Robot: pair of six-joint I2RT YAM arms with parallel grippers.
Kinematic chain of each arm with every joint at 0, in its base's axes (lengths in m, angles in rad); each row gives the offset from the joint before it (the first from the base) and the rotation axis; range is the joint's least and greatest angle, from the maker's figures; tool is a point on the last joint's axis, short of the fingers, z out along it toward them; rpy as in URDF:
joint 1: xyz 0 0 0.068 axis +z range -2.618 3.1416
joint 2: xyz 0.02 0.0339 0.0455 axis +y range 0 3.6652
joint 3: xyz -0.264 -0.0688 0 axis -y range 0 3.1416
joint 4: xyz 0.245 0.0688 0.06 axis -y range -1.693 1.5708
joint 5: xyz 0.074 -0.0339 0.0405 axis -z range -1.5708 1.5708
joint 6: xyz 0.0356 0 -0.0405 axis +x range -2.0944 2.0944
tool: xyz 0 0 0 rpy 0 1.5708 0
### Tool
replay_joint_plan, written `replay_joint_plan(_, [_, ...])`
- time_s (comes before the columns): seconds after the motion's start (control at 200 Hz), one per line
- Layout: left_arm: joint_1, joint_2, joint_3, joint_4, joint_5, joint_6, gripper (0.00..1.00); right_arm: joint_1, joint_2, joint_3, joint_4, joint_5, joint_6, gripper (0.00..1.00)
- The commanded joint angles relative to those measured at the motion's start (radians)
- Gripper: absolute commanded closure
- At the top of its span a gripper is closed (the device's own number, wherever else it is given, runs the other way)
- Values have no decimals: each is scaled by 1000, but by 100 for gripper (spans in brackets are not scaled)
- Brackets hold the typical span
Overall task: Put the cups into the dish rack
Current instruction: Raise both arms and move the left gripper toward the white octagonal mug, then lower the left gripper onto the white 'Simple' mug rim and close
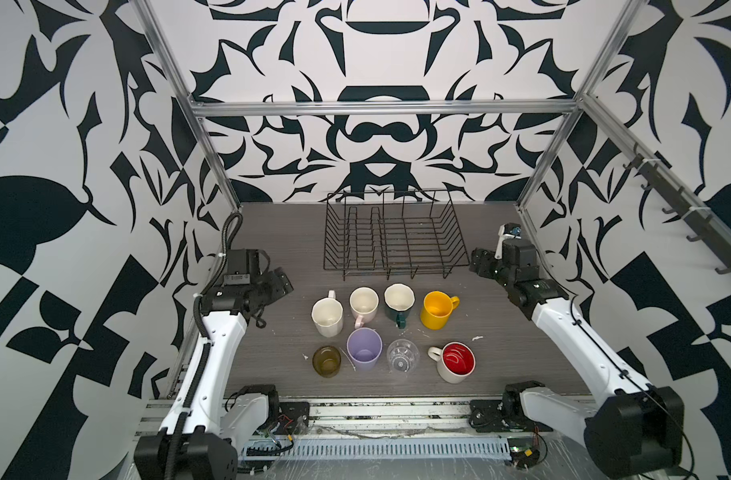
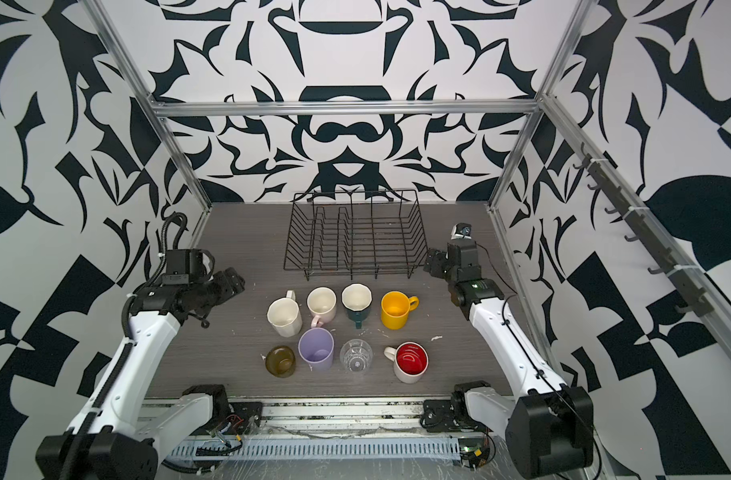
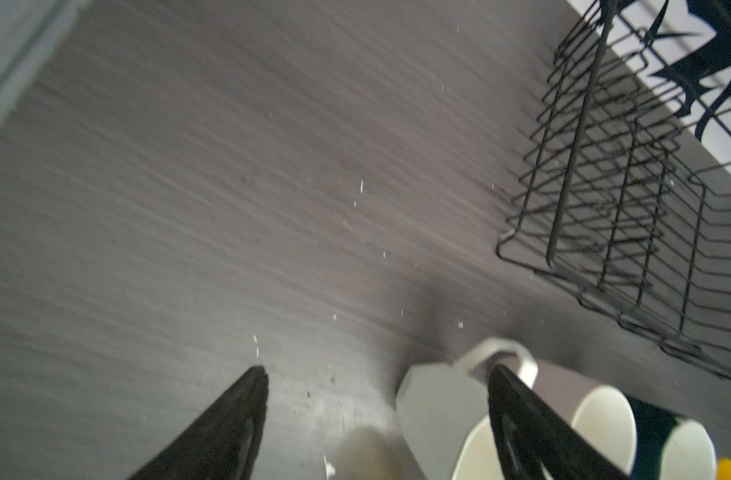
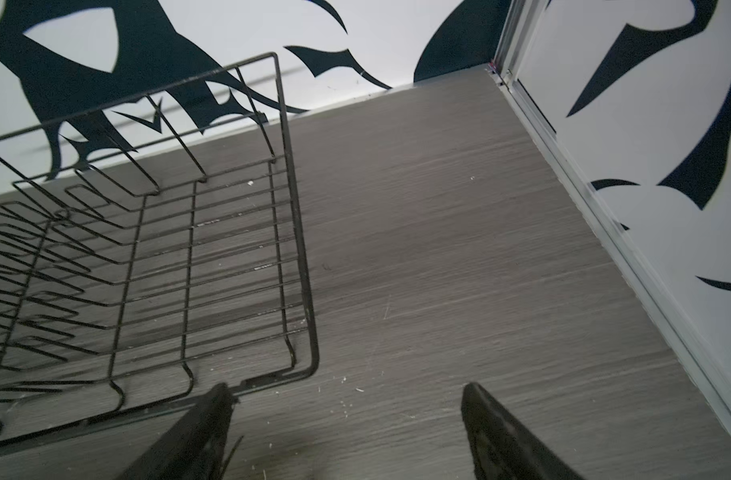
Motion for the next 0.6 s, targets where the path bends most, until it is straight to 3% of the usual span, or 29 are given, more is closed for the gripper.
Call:
replay_joint_plan(0.0, [-2,-91,-21,-223,132,-58,20,0,23,70,-8,-47,5,13])
replay_joint_plan(0.155, [-58,-167,-56,-243,149,-118,21,1,62,92,-14,-59,5,15])
replay_joint_plan(0.285, [-129,-154,-74,-247,102,-175,21,1,71,91,-21,-68,14,16])
replay_joint_plan(0.595, [-206,-114,-111,-129,67,-262,21,0,42,63,-33,-93,38,17])
